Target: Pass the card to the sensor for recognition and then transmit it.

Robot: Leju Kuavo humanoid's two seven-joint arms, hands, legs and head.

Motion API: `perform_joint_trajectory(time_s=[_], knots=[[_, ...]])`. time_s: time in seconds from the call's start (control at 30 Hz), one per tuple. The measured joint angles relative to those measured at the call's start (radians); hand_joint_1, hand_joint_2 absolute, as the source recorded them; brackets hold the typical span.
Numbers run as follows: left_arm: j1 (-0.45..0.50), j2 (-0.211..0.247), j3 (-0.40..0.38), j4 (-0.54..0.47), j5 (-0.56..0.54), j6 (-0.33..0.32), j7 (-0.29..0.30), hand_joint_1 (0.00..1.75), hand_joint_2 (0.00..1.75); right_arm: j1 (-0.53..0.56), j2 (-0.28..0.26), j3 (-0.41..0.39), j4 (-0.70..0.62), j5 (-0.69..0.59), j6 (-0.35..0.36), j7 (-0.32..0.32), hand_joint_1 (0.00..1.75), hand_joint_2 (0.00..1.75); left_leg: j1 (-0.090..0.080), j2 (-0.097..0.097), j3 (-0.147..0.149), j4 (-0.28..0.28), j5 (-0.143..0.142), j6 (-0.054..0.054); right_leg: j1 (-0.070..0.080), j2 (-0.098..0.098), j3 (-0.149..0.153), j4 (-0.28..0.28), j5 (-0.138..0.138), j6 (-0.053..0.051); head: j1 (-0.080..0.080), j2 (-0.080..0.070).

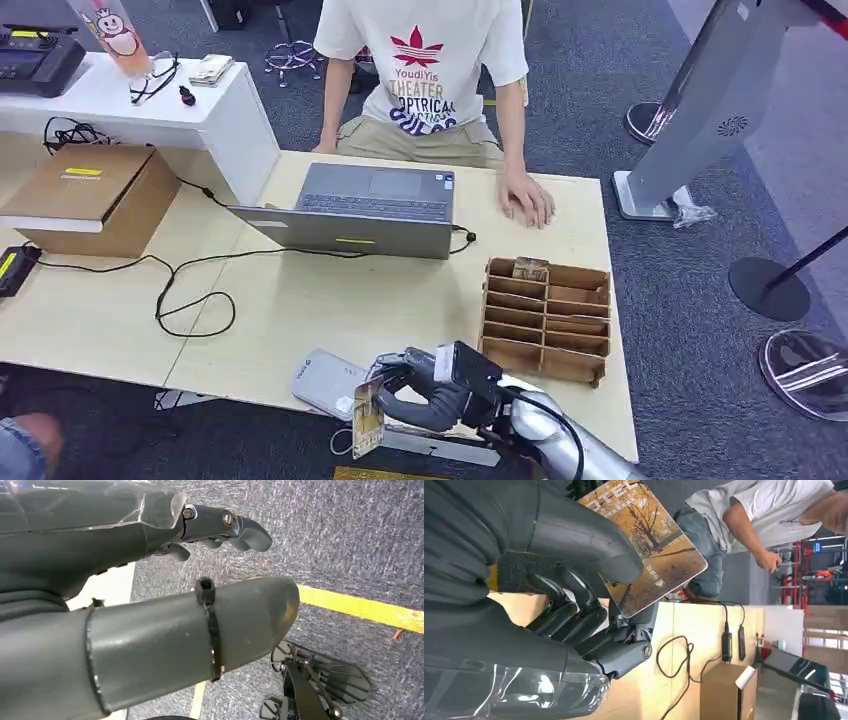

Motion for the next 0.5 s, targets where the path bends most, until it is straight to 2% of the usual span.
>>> perform_joint_trajectory(time_s=[0.3,0.5], knots=[[-0.009,-0.001,0.000,0.000,-0.018,-0.001,0.022,0.00,0.00,-0.047,0.096,0.058,0.136,-0.011,-0.037,0.006,1.75,1.75,0.000,0.000,0.000,0.000,0.001,0.000,0.000,0.000,0.000,0.000,0.000,0.000,0.000,0.000],[-0.019,-0.002,0.000,0.000,-0.030,0.000,0.039,0.00,0.00,-0.066,0.140,0.074,0.207,-0.008,-0.063,0.008,1.75,1.75,0.000,0.000,0.000,0.000,0.001,0.000,0.000,0.000,0.000,0.000,0.000,0.000,0.000,0.000]])
